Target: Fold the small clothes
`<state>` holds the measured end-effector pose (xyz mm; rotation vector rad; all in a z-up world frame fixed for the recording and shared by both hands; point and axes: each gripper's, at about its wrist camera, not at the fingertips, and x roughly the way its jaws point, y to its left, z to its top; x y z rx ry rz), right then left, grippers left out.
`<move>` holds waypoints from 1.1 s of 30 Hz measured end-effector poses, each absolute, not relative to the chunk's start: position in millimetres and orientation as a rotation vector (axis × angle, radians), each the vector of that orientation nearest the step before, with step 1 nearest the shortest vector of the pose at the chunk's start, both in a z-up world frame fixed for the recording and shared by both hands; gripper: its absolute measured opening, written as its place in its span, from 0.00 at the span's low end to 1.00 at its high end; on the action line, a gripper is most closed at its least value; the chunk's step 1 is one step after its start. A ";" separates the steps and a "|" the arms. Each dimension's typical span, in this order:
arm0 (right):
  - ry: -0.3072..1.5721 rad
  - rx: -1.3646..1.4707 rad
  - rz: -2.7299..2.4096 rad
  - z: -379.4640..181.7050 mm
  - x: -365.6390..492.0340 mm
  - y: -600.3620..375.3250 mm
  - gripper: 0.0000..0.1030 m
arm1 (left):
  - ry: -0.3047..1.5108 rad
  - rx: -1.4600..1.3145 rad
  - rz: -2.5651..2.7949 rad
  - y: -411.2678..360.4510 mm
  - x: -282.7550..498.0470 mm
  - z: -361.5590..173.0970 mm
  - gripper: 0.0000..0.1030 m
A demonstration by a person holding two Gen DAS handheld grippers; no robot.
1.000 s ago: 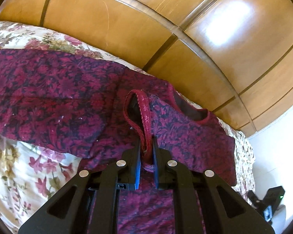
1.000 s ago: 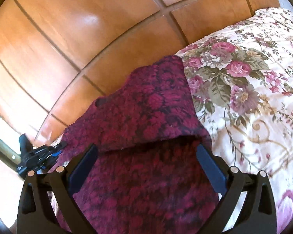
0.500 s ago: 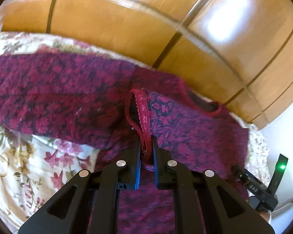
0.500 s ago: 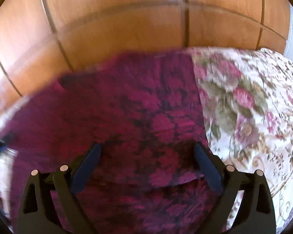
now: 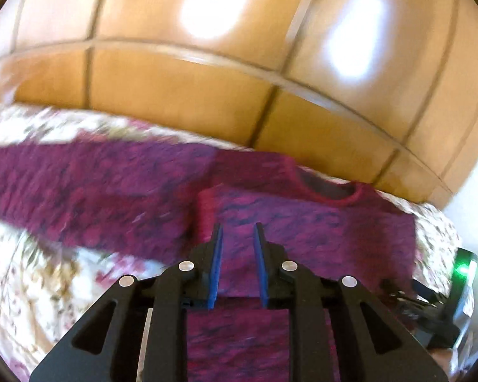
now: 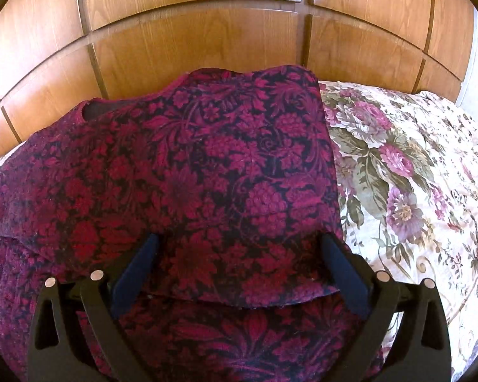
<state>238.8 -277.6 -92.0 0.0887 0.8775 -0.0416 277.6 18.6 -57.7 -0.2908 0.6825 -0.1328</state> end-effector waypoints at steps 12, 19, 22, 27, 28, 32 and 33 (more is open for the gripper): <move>0.873 0.086 -0.042 -91.5 237.6 -275.7 0.98 | 0.850 -0.265 -0.114 -0.1 340.4 -101.8 0.17; 0.874 0.079 -0.043 -91.1 238.5 -274.3 0.98 | 0.825 -0.224 -0.054 0.1 306.5 -80.5 0.25; 0.874 0.077 -0.044 -91.1 239.1 -274.0 0.98 | 0.767 -0.256 -0.025 12.2 282.4 -71.0 0.48; 0.875 0.077 -0.043 -91.4 239.4 -274.8 0.98 | 0.734 -0.297 0.006 33.7 252.7 -60.1 0.48; 0.875 0.079 -0.043 -91.6 238.8 -275.4 0.98 | 0.729 -0.296 0.013 34.2 249.9 -59.1 0.48; 0.874 0.081 -0.042 -91.6 239.5 -276.3 0.98 | 0.707 -0.300 0.036 47.3 231.8 -53.4 0.51; 0.874 0.081 -0.042 -91.9 238.9 -276.2 0.98 | 0.701 -0.301 0.042 50.9 227.1 -51.9 0.57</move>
